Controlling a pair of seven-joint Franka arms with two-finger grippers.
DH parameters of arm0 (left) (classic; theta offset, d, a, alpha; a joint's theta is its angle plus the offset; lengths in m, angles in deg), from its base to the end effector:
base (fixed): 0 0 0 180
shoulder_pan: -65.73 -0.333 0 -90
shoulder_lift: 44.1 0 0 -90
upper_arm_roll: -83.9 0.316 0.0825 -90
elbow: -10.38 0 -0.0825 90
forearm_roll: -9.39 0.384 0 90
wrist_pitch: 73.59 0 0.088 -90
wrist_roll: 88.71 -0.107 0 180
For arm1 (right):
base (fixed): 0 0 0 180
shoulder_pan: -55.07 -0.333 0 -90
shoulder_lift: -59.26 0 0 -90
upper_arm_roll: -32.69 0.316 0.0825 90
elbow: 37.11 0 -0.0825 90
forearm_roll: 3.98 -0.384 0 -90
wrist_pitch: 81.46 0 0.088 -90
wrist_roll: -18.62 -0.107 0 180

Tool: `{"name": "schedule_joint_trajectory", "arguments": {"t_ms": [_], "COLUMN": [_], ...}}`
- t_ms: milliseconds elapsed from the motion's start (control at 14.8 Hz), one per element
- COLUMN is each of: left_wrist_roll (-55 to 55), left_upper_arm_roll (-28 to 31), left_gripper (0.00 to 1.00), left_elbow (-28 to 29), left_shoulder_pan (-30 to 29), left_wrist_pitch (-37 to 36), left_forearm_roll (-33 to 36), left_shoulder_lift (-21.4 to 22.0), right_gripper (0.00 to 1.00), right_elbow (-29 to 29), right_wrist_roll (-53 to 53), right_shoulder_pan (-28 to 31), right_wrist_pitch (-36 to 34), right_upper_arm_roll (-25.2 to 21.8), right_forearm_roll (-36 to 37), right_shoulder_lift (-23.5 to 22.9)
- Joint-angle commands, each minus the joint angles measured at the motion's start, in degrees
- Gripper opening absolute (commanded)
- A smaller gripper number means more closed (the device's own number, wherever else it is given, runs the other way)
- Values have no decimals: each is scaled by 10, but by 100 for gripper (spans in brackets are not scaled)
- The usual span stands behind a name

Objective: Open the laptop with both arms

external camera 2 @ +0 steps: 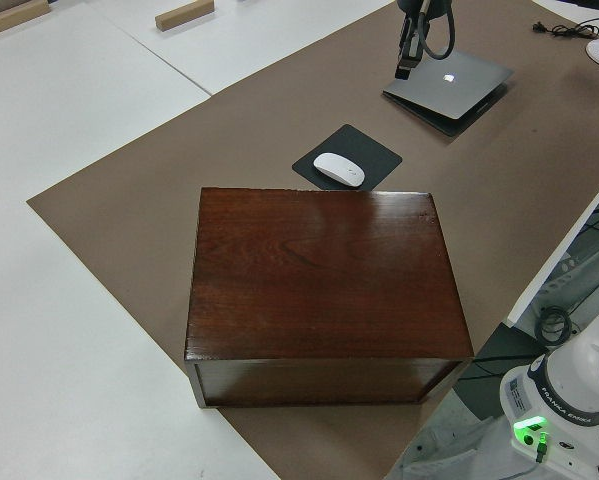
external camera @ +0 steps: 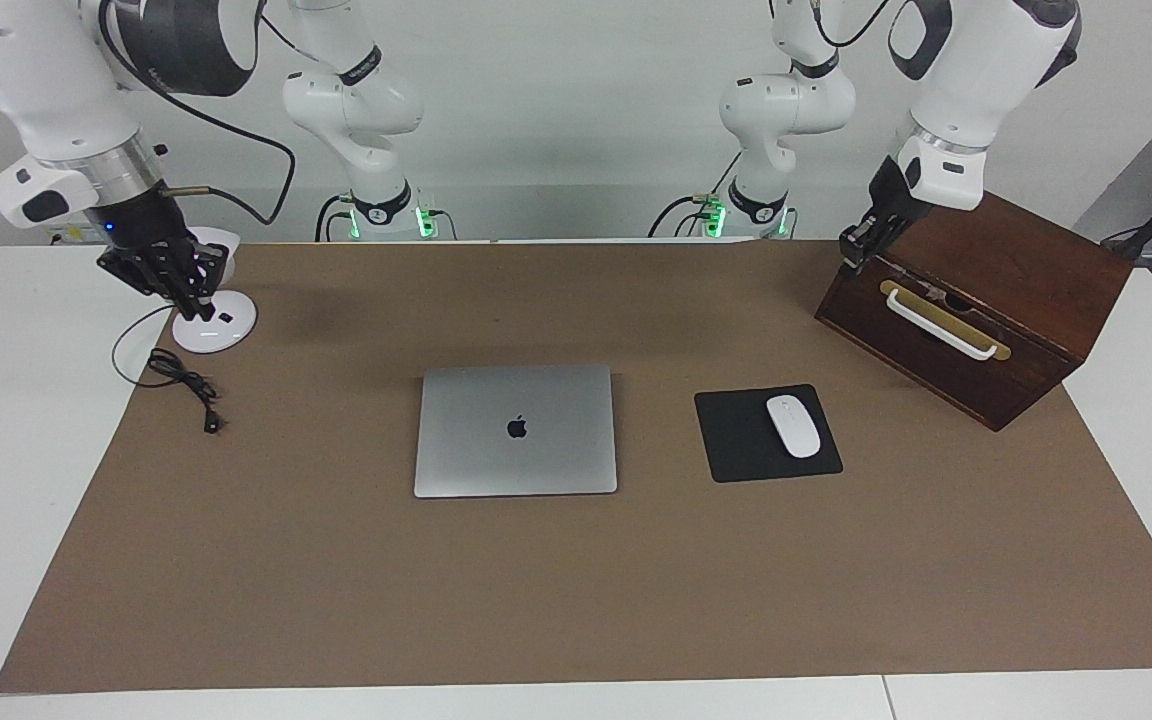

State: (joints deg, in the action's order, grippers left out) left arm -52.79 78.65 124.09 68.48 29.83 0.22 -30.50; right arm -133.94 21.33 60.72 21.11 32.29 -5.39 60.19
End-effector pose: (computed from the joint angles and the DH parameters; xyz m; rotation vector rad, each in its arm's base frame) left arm 0.4857 -0.0856 0.5718 2.8935 0.7728 0.0038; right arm 0.5647 -0.0578 0.5969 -3.1192 0.0971 -0.1842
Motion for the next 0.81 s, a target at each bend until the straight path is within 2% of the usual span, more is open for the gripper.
{"name": "schedule_joint_trajectory", "arguments": {"t_ms": [0,203,474,541,609,676,744], "left_wrist_roll": [48,111,179,187,217,256,282], "left_upper_arm_roll": [2,2,2,4,4,3,2], "left_gripper": [0,0,0,0,0,0,0], "left_elbow": [78,118,139,148,155,158,166], "left_shoulder_pan": [15,30,55,54,53,55,58], "left_wrist_pitch": [51,97,115,114,120,133,150], "left_forearm_roll": [-22,-73,-96,-129,-154,-163,-171], "left_shoulder_lift": [41,34,25,26,26,24,23], "right_gripper": [0,0,0,7,28,65,94], "right_elbow": [-80,-156,-183,-186,-194,-210,-234], "right_wrist_roll": [-6,-8,-60,-73,-83,-83,-82], "right_shoulder_pan": [2,2,-9,-12,-12,-12,-12], "right_wrist_pitch": [60,133,149,150,159,177,199], "right_upper_arm_roll": [2,3,6,6,7,6,7], "right_forearm_roll": [-51,-102,-168,-170,-172,-194,-224], "right_shoulder_lift": [38,66,81,82,85,93,104]}}
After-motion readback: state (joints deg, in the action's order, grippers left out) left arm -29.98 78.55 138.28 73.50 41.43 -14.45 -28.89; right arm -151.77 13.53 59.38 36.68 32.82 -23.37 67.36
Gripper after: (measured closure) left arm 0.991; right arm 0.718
